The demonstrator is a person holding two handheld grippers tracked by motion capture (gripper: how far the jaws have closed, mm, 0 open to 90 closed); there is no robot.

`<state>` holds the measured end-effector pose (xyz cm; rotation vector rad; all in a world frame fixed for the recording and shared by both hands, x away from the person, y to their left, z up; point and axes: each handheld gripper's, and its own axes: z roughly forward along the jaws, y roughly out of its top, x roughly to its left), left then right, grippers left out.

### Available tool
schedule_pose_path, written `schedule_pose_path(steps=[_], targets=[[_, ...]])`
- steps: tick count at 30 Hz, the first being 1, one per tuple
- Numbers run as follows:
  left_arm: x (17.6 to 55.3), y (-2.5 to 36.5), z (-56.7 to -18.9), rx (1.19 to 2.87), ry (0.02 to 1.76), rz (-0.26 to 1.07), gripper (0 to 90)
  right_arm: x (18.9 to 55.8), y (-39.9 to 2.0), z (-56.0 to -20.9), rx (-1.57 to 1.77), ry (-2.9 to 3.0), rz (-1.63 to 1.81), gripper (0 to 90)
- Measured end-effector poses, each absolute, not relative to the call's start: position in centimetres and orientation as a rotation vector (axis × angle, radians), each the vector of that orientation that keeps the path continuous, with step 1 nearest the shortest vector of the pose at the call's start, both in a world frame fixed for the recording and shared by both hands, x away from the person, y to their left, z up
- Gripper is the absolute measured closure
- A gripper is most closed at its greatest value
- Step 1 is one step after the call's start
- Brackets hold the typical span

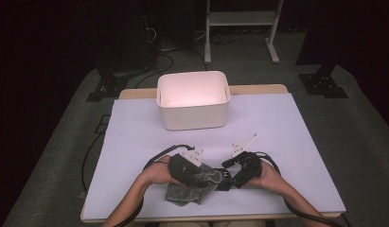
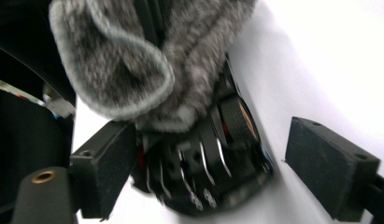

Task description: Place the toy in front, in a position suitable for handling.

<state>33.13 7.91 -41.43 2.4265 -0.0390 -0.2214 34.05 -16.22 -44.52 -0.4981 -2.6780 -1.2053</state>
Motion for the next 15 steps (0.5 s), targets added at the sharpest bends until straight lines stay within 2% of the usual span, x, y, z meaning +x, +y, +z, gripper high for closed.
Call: schedule_pose_path(steps=[6, 9, 15], targets=[[33.7, 9.0, -41.1, 2.400, 0.007, -0.195, 74.5, 34.6, -15.9, -45.5, -0.527, -2.574, -1.193, 23.3], [34.4, 10.3, -40.4, 2.354, 0.072, -0.179, 74.5, 34.8, -15.8, -45.7, -0.539, -2.549, -1.180, 23.7], [35.4, 11.3, -40.0, 2.381, 0.156, -0.154, 73.4, 34.4, -15.7, -45.6, -0.529, -2.572, -1.196, 24.0]])
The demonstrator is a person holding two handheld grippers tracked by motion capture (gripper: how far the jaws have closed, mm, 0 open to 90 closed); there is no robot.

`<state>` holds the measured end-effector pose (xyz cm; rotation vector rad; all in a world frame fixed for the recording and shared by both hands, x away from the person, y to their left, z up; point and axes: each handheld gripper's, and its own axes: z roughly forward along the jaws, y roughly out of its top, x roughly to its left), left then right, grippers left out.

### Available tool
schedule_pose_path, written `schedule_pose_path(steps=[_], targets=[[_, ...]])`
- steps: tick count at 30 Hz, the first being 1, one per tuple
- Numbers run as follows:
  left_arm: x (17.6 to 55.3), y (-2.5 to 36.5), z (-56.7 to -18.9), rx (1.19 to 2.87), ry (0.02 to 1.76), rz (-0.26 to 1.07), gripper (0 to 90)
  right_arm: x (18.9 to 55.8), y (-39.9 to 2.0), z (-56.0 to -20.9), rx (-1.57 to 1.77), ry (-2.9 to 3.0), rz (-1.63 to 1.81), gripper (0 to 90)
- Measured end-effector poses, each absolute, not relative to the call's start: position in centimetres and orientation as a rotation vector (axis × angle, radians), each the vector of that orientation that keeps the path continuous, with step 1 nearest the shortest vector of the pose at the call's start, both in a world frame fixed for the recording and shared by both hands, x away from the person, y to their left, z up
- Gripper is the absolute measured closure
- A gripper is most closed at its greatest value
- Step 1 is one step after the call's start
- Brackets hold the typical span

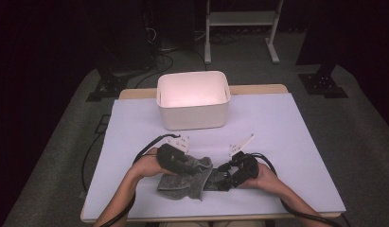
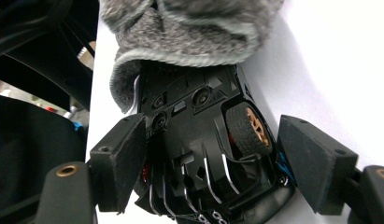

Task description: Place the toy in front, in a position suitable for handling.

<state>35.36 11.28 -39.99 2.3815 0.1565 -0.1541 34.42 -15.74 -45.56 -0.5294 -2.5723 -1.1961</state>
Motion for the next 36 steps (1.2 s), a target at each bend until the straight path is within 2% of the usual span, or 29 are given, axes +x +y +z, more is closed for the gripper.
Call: schedule_pose_path(steps=[3, 8, 11, 17, 24, 36], targets=[[35.7, 11.2, -40.1, 2.359, 0.197, -0.171, 71.0, 33.6, -15.6, -45.2, -0.505, -2.633, -1.222, 24.2], [36.2, 10.7, -40.3, 2.370, 0.271, -0.225, 60.3, 32.2, -15.4, -44.5, -0.437, -2.751, -1.260, 24.5], [35.9, 10.3, -40.3, 2.383, 0.239, -0.255, 61.2, 31.4, -15.3, -44.3, -0.379, -2.826, -1.290, 24.7], [34.8, 10.4, -39.8, 2.396, 0.186, -0.215, 64.9, 30.7, -15.2, -44.0, -0.315, -2.882, -1.297, 24.8], [33.9, 10.7, -39.7, 2.404, 0.152, -0.183, 65.1, 31.2, -14.6, -43.8, -0.293, -2.857, -1.256, 22.4], [32.6, 11.1, -39.1, 2.356, 0.091, -0.210, 65.7, 31.9, -12.5, -44.1, -0.235, -2.788, -1.152, 25.9]])
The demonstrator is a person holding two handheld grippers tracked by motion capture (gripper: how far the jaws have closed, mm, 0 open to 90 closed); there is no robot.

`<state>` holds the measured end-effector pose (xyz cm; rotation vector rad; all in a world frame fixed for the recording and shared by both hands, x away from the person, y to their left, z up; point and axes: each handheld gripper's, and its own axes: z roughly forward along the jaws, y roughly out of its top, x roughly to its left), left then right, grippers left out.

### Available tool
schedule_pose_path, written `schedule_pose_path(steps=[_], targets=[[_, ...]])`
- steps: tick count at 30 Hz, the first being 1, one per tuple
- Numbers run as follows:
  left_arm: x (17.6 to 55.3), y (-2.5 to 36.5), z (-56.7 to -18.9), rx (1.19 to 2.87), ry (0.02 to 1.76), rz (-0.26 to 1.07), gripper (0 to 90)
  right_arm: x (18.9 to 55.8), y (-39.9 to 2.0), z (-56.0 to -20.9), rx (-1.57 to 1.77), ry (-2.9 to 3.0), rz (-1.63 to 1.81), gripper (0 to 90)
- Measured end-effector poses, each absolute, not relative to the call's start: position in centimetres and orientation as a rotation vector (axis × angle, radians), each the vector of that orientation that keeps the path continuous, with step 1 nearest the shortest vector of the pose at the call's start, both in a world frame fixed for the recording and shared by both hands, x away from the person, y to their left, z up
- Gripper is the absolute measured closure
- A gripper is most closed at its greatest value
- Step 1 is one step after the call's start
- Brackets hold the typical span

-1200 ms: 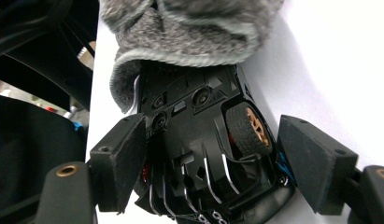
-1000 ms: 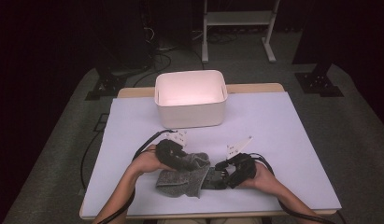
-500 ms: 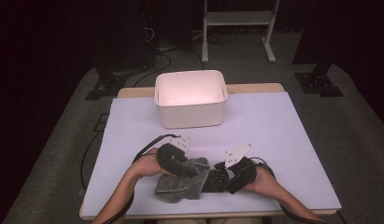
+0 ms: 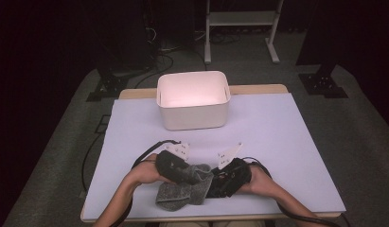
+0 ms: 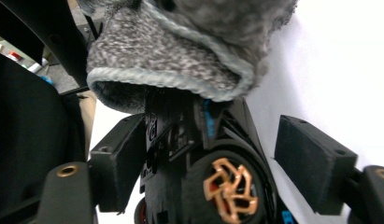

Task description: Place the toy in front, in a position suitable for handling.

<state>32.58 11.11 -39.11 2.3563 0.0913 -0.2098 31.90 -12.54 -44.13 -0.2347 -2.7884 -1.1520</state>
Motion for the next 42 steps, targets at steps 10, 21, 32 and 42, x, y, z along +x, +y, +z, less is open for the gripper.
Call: schedule_pose_path(steps=[10, 21, 32, 42], targets=[[32.4, 10.9, -38.9, 2.326, 0.061, -0.289, 66.2, 31.5, -12.4, -44.0, -0.155, -2.706, -1.138, 52.4], [32.6, 10.0, -38.0, 2.348, 0.033, -0.243, 68.9, 30.5, -12.6, -43.8, -0.147, -2.867, -1.200, 55.4], [34.7, 8.8, -37.3, 2.403, 0.075, -0.104, 69.7, 32.5, -13.5, -43.9, -0.277, -2.968, -1.260, 55.3], [34.3, 8.8, -38.1, 2.397, 0.069, -0.086, 69.3, 32.8, -14.7, -43.7, -0.349, -2.898, -1.296, 41.5]])
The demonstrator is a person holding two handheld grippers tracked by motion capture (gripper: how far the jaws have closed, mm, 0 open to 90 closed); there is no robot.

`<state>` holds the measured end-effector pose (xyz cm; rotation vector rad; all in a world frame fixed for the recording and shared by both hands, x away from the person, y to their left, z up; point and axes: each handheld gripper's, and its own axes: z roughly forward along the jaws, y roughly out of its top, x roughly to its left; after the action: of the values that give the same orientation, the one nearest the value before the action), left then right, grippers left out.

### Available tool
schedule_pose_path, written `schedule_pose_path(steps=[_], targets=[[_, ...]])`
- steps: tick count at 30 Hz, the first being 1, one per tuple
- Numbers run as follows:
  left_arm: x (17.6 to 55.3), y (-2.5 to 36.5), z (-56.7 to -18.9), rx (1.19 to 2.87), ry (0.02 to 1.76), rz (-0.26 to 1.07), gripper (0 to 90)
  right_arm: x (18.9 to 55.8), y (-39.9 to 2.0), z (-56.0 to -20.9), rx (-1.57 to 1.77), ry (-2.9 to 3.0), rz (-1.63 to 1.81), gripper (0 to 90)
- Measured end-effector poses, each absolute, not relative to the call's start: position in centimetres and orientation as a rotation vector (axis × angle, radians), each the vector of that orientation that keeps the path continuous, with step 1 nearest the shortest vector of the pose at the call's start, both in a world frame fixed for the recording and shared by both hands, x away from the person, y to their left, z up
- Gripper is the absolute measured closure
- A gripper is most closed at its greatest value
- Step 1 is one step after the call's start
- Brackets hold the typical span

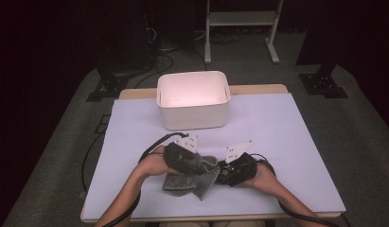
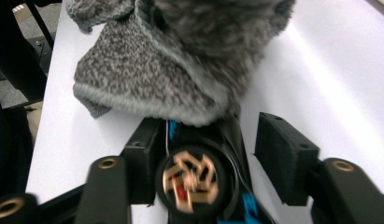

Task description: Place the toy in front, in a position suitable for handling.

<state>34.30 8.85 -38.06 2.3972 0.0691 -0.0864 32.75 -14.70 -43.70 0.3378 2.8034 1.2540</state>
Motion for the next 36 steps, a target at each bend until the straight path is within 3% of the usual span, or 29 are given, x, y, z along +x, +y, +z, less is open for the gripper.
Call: schedule_pose_path(steps=[8, 15, 25, 36], targets=[[34.2, 8.6, -37.9, 2.408, 0.060, -0.057, 60.1, 32.7, -16.5, -44.4, 0.379, 2.820, 1.225, 41.3], [34.0, 7.8, -37.7, 2.441, 0.017, -0.005, 56.6, 32.5, -15.8, -44.5, 0.338, 2.817, 1.217, 53.6], [33.7, 8.2, -37.5, 2.465, 0.000, 0.089, 75.6, 32.4, -16.9, -43.9, 0.374, 2.789, 1.297, 55.1], [33.8, 6.6, -36.9, 2.456, -0.037, 0.045, 78.0, 32.1, -16.8, -43.8, 0.330, 2.778, 1.289, 56.9]])
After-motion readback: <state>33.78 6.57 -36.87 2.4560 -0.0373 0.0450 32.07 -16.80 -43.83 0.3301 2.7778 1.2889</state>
